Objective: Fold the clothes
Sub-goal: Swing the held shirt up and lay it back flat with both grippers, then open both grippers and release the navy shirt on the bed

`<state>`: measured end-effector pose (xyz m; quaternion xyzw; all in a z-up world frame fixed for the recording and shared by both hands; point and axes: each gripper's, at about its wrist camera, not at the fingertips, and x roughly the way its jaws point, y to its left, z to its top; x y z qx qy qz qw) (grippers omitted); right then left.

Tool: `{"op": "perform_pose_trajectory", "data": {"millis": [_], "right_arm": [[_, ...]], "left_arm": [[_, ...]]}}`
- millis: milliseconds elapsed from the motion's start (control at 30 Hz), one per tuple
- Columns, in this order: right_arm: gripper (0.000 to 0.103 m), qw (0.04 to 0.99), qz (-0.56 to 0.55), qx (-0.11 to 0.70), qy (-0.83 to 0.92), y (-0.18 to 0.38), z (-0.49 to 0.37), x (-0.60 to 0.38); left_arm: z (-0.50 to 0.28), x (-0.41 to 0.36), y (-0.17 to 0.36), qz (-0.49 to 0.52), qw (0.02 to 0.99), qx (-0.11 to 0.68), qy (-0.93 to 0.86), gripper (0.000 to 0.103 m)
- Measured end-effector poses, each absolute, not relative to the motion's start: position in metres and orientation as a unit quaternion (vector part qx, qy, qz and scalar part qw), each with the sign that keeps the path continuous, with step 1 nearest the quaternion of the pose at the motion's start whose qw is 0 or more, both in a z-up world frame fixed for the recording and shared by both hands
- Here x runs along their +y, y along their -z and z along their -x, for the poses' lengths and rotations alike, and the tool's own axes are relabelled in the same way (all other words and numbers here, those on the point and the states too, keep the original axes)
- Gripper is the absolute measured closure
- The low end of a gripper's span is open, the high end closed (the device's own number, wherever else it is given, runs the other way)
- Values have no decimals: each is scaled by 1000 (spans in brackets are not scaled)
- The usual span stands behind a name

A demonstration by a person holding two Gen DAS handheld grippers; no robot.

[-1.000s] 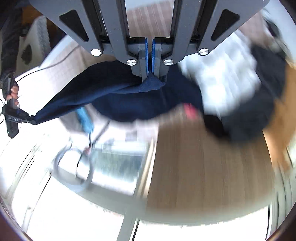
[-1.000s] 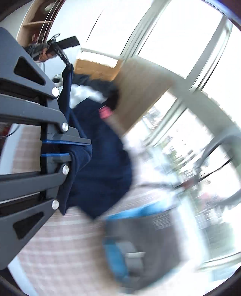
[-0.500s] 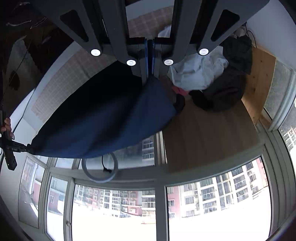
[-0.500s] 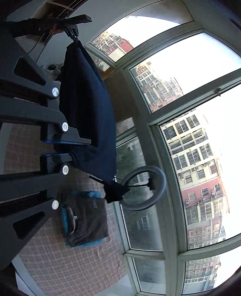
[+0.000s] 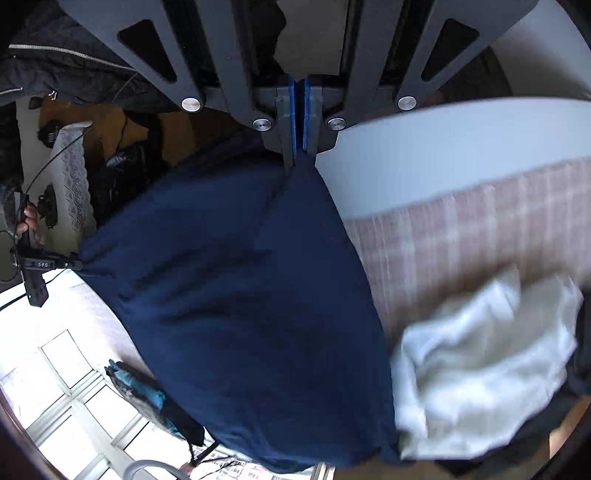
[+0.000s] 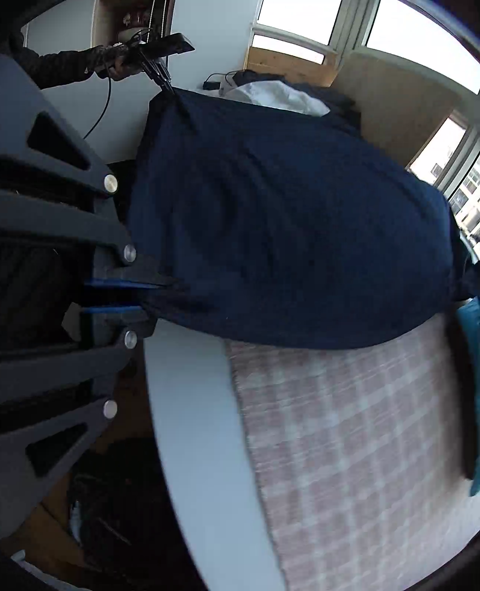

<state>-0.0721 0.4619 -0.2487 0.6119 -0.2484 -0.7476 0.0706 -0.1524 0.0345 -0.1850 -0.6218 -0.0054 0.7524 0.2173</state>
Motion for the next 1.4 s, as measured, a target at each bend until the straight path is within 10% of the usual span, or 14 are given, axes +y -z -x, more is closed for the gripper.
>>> {"op": "perform_pose_trajectory", "data": {"millis": [733, 1033, 1400], "right_arm": [[94, 27, -656, -161, 737, 256, 74, 449], [73, 27, -624, -171, 762, 187, 63, 463], [57, 95, -511, -189, 833, 54, 155, 364]], "left_arm": [[142, 53, 210, 656, 226, 9, -720, 99], [164, 2, 133, 616, 170, 50, -767, 75], [396, 37, 103, 577, 167, 120, -791, 52]]}}
